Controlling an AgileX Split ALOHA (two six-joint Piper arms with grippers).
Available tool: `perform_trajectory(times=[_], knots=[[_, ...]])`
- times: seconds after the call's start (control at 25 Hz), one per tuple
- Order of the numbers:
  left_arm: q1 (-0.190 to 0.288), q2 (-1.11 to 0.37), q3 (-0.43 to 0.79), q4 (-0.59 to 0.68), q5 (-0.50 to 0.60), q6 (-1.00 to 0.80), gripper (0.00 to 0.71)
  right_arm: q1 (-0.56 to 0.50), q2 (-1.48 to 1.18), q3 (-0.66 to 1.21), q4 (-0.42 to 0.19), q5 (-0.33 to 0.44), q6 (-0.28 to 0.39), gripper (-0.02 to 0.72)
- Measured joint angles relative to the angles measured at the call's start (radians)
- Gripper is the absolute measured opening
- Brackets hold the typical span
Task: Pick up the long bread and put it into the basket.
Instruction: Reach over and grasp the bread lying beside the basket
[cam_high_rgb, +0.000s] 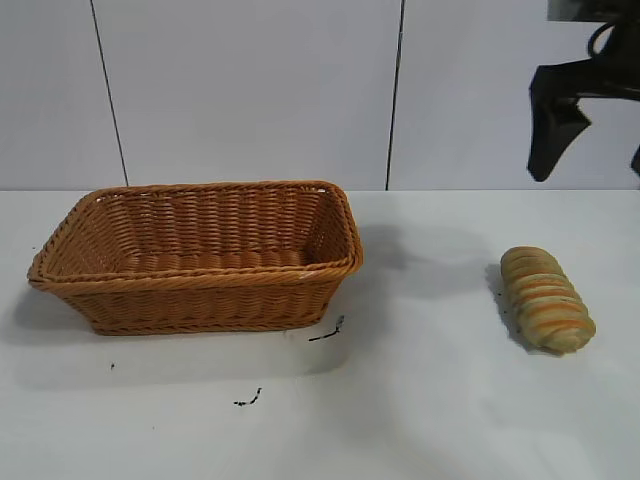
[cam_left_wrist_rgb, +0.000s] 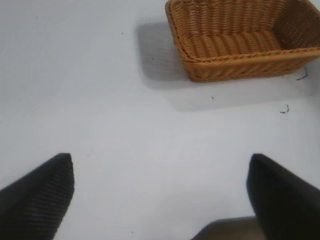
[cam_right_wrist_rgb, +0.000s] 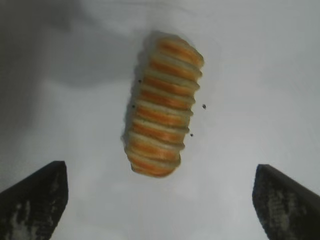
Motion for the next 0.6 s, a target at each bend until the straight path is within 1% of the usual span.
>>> perform_trajectory(times=[0.32, 0.4, 0.6], knots=[[0.0, 0.0, 0.0, 0.0, 0.0, 0.0, 0.692, -0.003, 0.129, 0.0, -0.016, -0.018, 0.01, 0.689], [0.0, 0.0, 0.0, 0.0, 0.0, 0.0, 0.692, -0.003, 0.146, 0.0, -0.016, -0.039, 0.01, 0.689], [0.0, 0.0, 0.0, 0.0, 0.0, 0.0, 0.692, -0.003, 0.159, 0.0, -0.016, -0.112, 0.042, 0.689]])
